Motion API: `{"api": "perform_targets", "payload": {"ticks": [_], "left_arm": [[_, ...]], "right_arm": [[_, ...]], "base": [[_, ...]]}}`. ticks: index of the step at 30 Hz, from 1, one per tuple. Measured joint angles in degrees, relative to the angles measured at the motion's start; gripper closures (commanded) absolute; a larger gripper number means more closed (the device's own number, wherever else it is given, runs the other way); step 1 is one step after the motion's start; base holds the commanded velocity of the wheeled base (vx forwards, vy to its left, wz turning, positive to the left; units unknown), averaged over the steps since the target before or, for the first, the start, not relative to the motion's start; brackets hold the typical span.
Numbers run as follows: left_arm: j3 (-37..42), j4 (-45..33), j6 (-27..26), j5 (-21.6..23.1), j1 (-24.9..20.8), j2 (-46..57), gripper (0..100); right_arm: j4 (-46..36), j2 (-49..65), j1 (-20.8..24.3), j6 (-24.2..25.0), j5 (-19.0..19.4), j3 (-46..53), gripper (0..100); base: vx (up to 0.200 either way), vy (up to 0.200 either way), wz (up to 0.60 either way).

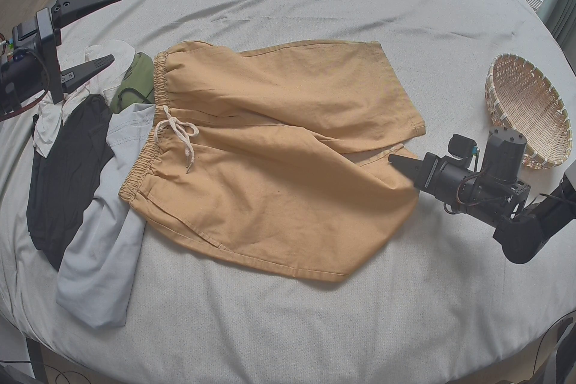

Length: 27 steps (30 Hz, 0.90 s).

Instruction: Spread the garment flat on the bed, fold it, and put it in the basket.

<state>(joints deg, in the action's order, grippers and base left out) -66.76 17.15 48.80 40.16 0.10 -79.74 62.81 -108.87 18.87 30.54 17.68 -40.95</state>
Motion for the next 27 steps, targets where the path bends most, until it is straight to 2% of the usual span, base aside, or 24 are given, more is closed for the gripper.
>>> {"api": "perform_targets", "payload": {"ticks": [6,13,19,27], "left_arm": [[1.32,0.04,-0.09,0.0,-0.05,0.69,0],[2.18,0.52,-0.09,-0.04,0.0,1.21,0],[3.58,2.22,-0.06,-0.06,0.09,1.55,0],[4.41,2.58,-0.05,-0.09,0.12,1.71,0]], "right_arm": [[1.67,0.68,-0.05,0.09,-0.02,1.07,100],[1.67,6.97,-0.22,0.06,-0.06,3.72,100],[1.51,11.17,-0.63,0.02,-3.85,4.05,100],[1.84,8.02,-1.49,-0.11,-4.82,0.46,100]], "base": [[0.0,0.0,0.0],[0.0,0.0,0.0],[0.0,0.0,0.0],[0.0,0.0,0.0]]}}
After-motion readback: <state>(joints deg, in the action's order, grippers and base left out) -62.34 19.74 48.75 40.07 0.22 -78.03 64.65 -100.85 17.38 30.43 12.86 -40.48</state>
